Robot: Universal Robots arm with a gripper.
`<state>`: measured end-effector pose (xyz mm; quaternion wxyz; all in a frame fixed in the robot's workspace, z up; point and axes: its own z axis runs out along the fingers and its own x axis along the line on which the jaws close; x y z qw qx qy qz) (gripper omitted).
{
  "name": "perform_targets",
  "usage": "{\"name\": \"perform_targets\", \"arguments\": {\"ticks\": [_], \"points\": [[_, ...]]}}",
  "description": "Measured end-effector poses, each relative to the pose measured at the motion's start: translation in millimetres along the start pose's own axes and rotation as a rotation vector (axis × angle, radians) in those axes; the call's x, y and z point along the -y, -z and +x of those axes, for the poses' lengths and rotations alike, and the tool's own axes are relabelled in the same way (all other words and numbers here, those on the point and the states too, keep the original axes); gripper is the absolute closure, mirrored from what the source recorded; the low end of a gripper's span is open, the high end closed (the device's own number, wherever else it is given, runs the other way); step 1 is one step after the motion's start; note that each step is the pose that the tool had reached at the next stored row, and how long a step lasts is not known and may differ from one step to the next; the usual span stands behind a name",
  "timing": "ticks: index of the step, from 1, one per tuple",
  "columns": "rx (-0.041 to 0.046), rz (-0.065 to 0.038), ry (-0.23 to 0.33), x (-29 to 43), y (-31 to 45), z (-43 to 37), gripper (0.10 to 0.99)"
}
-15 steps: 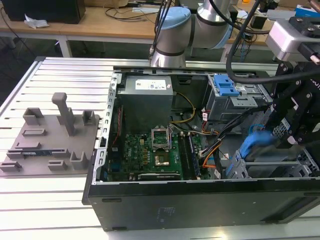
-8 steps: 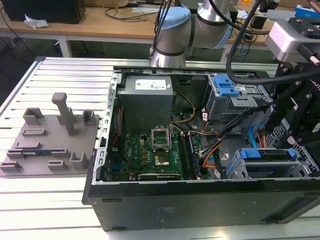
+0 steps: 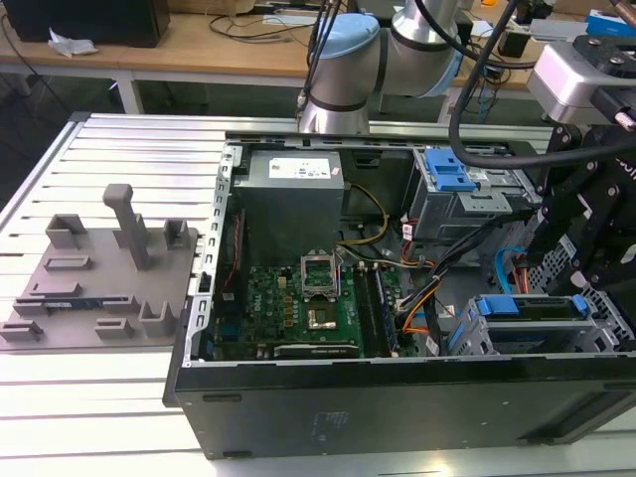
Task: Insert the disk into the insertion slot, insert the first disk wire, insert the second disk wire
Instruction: 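Insert the first disk wire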
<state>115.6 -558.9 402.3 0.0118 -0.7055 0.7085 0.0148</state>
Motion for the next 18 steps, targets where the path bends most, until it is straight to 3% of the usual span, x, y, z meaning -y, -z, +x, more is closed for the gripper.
{"name": "perform_targets", "arguments": {"ticks": [5, 6, 7, 8, 9, 11, 12, 13, 14, 17, 18], "points": [[-0.0002, 0.0, 0.0, 0.0, -0.2, -0.1, 0.584], [-0.0191, 0.0, 0.0, 0.0, -0.6, -8.7, 0.584], [-0.0452, 0.0, 0.0, -0.1, -0.8, -17.1, 0.584], [-0.0957, 0.0, 0.0, -0.1, -1.2, -26.8, 0.584], [-0.1272, 0.001, -0.001, -0.3, -1.4, -31.7, 0.584], [-0.1632, 0.001, -0.001, -0.4, -1.6, -37.4, 0.584], [-0.1894, 0.001, -0.001, -0.5, -1.8, -40.7, 0.584], [-0.2078, 0.001, -0.001, -0.5, -2.0, -42.6, 0.584], [-0.2341, 0.001, -0.001, -0.6, -2.1, -45.1, 0.584], [-0.2962, 0.001, -0.001, -1.0, -2.6, -51.3, 0.584], [-0.3257, 0.001, -0.001, -1.1, -3.4, -56.4, 0.584]]}}
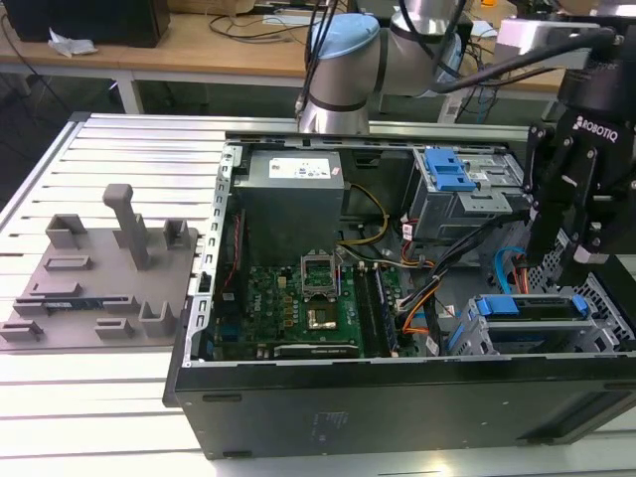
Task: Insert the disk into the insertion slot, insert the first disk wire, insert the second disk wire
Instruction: 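Insert the first disk wire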
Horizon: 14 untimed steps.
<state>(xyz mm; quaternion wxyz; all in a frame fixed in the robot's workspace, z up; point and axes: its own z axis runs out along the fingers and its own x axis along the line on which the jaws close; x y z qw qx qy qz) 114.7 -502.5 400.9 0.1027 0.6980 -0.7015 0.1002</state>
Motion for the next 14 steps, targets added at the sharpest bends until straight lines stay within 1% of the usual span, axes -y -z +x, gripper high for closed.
{"name": "perform_targets", "arguments": {"ticks": [1, 3, 5, 6, 8, 9, 10, 11, 12, 13, 14], "points": [[-0.0073, 0.0, 0.0, 0.0, 0.2, -3.7, 0.584], [-0.0084, 0.0, -0.003, 0.0, -0.2, -8.2, 0.584], [-0.0084, -0.004, -0.02, -0.1, -1.0, -9.7, 0.584], [-0.0085, -0.005, -0.023, -0.1, -1.2, -11.4, 0.584], [-0.0082, -0.001, -0.025, -0.2, 1.4, -28.0, 0.584], [-0.0082, -0.001, -0.025, -0.2, 2.8, -35.0, 0.584], [-0.0084, -0.001, -0.025, -0.2, 3.8, -39.5, 0.584], [-0.0081, 0.0, -0.025, 0.1, 4.9, -47.6, 0.584], [-0.0083, -0.001, -0.025, 1.3, 5.4, -51.9, 0.584], [-0.0084, 0.0, -0.025, 4.1, 5.4, -54.2, 0.584], [-0.0081, -0.001, -0.025, 8.4, 4.8, -55.8, 0.584]]}}
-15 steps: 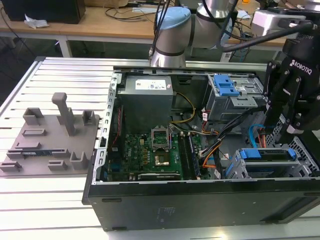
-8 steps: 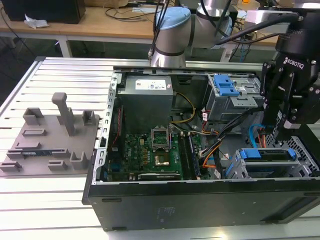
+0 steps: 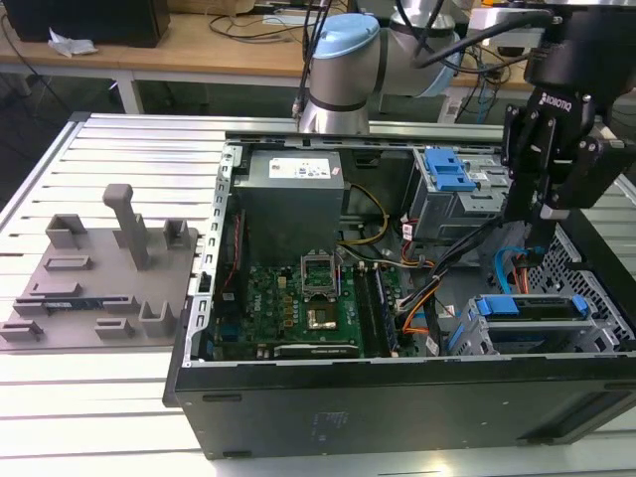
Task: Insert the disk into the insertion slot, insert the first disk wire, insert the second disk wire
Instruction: 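Insert the first disk wire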
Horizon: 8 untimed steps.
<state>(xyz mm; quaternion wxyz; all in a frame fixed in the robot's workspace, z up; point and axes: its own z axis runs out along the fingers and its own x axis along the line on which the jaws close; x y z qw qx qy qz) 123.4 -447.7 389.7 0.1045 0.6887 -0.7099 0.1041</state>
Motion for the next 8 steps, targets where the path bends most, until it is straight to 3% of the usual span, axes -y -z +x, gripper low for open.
{"name": "perform_targets", "arguments": {"ticks": [2, 5, 8], "points": [[-0.0002, 0.0, 0.0, 11.6, -1.4, -2.3, 0.584], [0.0, -0.001, -0.003, 23.6, -3.5, -4.5, 0.584], [-0.0005, -0.019, -0.061, 26.9, -7.9, -6.2, 0.584]]}}
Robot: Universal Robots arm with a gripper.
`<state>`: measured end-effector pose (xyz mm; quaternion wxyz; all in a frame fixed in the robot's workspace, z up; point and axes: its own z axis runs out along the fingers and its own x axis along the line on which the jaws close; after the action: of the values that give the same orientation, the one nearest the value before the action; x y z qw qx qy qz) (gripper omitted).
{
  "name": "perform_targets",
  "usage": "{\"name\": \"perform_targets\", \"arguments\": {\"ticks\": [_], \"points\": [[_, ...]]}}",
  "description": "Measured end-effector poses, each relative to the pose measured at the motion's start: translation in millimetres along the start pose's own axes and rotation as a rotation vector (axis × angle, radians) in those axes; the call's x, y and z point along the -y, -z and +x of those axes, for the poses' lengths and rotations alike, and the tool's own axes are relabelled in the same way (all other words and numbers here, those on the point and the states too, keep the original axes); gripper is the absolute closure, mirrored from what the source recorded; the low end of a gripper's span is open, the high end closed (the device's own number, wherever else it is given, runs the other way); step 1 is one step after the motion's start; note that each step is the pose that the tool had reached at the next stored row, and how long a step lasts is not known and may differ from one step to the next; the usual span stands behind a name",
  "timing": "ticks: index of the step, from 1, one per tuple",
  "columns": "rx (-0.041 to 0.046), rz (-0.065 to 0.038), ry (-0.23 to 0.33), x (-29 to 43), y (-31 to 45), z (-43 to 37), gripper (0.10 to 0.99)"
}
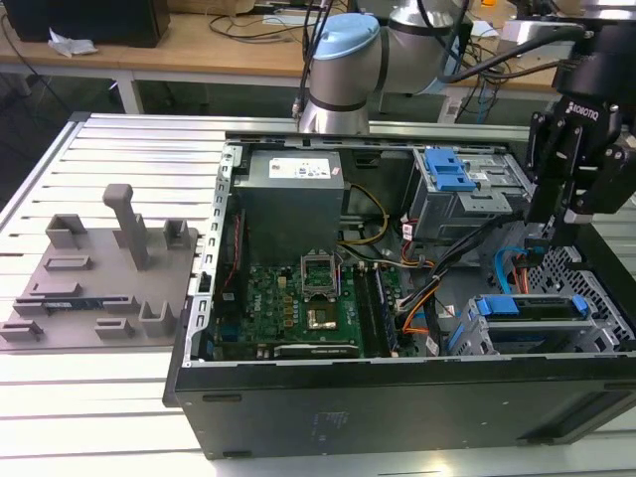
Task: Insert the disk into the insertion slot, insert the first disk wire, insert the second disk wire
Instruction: 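Insert the first disk wire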
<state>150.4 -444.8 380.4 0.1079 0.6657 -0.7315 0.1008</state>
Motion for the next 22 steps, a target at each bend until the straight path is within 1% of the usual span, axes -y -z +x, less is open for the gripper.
{"name": "perform_targets", "arguments": {"ticks": [2, 3, 4, 6, 7, 8, 10, 14, 15, 16, 17, 18, 21, 22], "points": [[0.0, -0.008, -0.028, 0.1, -1.8, -0.6, 0.584], [-0.0016, -0.009, -0.032, 1.3, -2.3, -3.3, 0.584], [-0.0088, -0.009, -0.032, 3.3, -1.9, -9.4, 0.584], [-0.017, -0.008, -0.032, 6.6, -1.5, -16.4, 0.584], [-0.0233, -0.007, -0.032, 9.2, -1.2, -20.9, 0.584], [-0.0275, -0.007, -0.032, 11.3, -1.7, -23.0, 0.584], [-0.0313, -0.006, -0.033, 12.5, -4.1, -24.3, 0.584], [-0.0337, -0.007, -0.036, 12.5, -9.3, -26.0, 0.584], [-0.0356, -0.007, -0.037, 12.5, -11.5, -26.7, 0.596], [-0.0386, -0.007, -0.037, 12.5, -12.9, -27.2, 0.596], [-0.0415, -0.007, -0.037, 12.6, -13.8, -27.6, 0.671], [-0.0455, -0.006, -0.038, 12.6, -15.4, -28.3, 0.671], [-0.052, -0.006, -0.039, 12.5, -17.7, -29.5, 0.671], [-0.0539, -0.003, -0.039, 12.4, -18.5, -30.8, 0.671]]}}
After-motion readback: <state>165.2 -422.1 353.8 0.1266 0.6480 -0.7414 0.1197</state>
